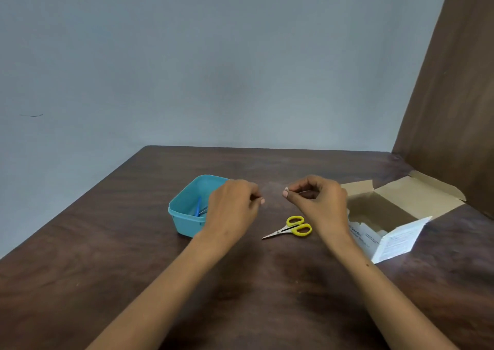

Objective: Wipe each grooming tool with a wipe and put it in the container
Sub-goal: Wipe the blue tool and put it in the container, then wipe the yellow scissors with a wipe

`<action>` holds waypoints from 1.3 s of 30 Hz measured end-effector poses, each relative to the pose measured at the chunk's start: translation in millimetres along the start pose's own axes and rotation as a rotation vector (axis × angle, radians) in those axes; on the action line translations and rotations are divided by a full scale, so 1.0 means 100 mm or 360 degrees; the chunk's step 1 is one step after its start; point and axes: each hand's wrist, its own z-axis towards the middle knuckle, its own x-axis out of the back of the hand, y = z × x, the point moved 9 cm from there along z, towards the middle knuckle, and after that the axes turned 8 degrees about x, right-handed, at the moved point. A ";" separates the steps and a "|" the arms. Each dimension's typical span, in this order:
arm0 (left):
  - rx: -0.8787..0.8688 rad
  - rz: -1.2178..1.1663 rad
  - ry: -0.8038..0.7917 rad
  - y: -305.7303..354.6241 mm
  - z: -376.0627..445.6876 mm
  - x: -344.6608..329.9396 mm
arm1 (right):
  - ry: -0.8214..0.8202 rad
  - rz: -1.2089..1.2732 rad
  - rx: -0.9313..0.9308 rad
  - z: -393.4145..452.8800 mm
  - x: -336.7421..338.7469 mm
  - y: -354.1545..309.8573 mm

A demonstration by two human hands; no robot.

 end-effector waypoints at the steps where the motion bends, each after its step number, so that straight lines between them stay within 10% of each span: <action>1: 0.0006 -0.0030 -0.0047 0.03 -0.01 -0.07 | 0.0007 -0.0018 0.0003 0.02 0.06 0.01; 19: -0.0179 -0.0074 -0.0576 0.14 -0.11 -0.73 | -0.0106 0.0206 -0.0114 -0.10 0.06 0.26; 39: 0.0229 -0.0566 -0.0203 -0.08 -0.11 -0.56 | -0.0139 0.0687 -0.0479 -0.22 0.01 0.38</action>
